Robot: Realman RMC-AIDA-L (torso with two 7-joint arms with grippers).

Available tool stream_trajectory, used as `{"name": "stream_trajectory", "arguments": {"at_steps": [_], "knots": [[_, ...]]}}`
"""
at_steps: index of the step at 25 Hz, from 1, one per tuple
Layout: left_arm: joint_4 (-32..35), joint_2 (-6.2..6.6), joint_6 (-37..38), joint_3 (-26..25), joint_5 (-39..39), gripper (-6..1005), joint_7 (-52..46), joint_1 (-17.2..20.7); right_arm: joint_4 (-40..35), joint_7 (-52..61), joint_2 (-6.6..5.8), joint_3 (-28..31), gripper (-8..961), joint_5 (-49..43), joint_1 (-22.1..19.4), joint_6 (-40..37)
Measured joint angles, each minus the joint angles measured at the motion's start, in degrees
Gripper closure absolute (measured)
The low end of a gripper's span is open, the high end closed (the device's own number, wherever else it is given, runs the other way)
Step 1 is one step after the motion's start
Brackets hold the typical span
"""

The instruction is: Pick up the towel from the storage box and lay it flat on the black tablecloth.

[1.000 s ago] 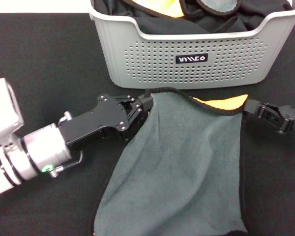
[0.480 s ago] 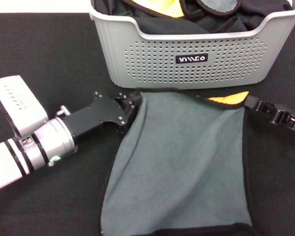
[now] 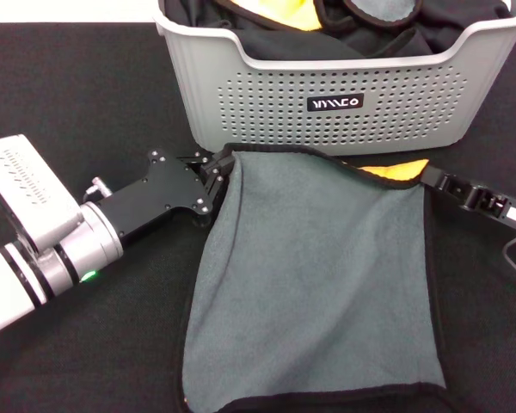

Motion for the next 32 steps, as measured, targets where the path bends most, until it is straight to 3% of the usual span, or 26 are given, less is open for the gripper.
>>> {"name": "stream_trajectory", "arguments": {"at_steps": [5,7,11,15,20,23,28,30,32], "knots": [[-0.6,-0.48,-1.0,-1.0,-2.2,989,6.3,0.3,0.0,-0.3,0.02,0.3,947,0.0,0.2,-0.2],[-0.9,-0.52,-1.2,-1.3,-4.9,989,6.5,0.6,-0.4,-0.3,-0.01,0.5,895,0.3,-0.1,0.4],[-1.0,-0.40,-1.3,-1.3,-10.4,882,6.4,1.7,-0.6,-0.3,-0.29,0.5,791,2.3,-1.0,1.9],[-0.6,-0.25,-1.0,-1.3,-11.1,779,6.4,2.7,-0.8,-0.2,-0.81,0.9,677,3.0,-1.9,5.4],[-0.5,0.03,2.3,-1.2,-10.7,653,3.9,4.1,-3.3,-0.4,-2.27,1.1,515,2.0,-3.9,12.6],[-0.2,1.60,7.8,-0.8,-6.7,528,-3.6,4.5,-8.0,-1.1,-2.91,1.0,373,-1.5,-5.1,16.8],[3.8,5.46,19.1,-0.8,3.6,311,-19.9,4.1,-16.9,-2.2,-3.84,1.2,175,-8.0,-5.1,20.9],[7.7,6.41,22.3,-0.8,7.5,245,-25.5,4.1,-20.9,-2.9,-4.01,1.3,100,-11.3,-4.9,20.8],[10.8,6.70,24.5,-0.9,10.2,179,-28.8,4.1,-25.9,-3.7,-3.67,1.3,91,-15.0,-4.7,21.0]]}}
